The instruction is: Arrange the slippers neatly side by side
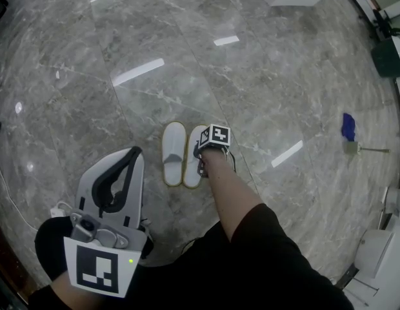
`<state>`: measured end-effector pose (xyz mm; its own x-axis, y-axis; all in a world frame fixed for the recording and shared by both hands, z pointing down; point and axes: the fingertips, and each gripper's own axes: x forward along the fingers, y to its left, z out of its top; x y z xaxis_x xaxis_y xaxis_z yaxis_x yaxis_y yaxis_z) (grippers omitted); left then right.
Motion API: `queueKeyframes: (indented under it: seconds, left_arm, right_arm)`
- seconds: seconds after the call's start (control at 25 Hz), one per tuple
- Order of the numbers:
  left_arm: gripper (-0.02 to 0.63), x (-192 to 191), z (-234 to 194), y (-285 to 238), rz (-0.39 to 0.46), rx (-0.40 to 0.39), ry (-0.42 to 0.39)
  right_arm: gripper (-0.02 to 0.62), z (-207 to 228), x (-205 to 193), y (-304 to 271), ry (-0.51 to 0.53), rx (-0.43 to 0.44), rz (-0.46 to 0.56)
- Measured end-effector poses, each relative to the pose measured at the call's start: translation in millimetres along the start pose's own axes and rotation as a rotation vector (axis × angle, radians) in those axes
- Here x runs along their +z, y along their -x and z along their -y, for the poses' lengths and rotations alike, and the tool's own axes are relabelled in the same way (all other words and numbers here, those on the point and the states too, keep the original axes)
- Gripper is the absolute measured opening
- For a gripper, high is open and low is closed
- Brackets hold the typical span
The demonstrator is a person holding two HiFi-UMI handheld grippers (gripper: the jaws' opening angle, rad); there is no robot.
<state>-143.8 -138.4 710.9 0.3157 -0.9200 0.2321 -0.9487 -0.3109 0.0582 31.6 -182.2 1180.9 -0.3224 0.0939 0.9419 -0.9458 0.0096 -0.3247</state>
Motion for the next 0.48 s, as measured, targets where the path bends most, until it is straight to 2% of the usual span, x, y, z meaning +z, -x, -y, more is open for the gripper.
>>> queueKeyframes:
  seconds: [0.16,0.32,0.48]
  left_arm:
    - [0.0,-1,-1,-7,0.01,-0.009,0.001]
    - [0.001,-7,-4,-16,-0.018,-0.023,0.003]
    - [0.001,10,-2,-33,-0.012,-0.045,0.045]
  right_arm:
    - [0.019,-5,0,6,-0.014,0.019,0.01]
    - [0.041,-10,-7,21,-0.032,0.031,0.007]
    - [0.041,-20,-18,70,-0.047,0.027,0.019]
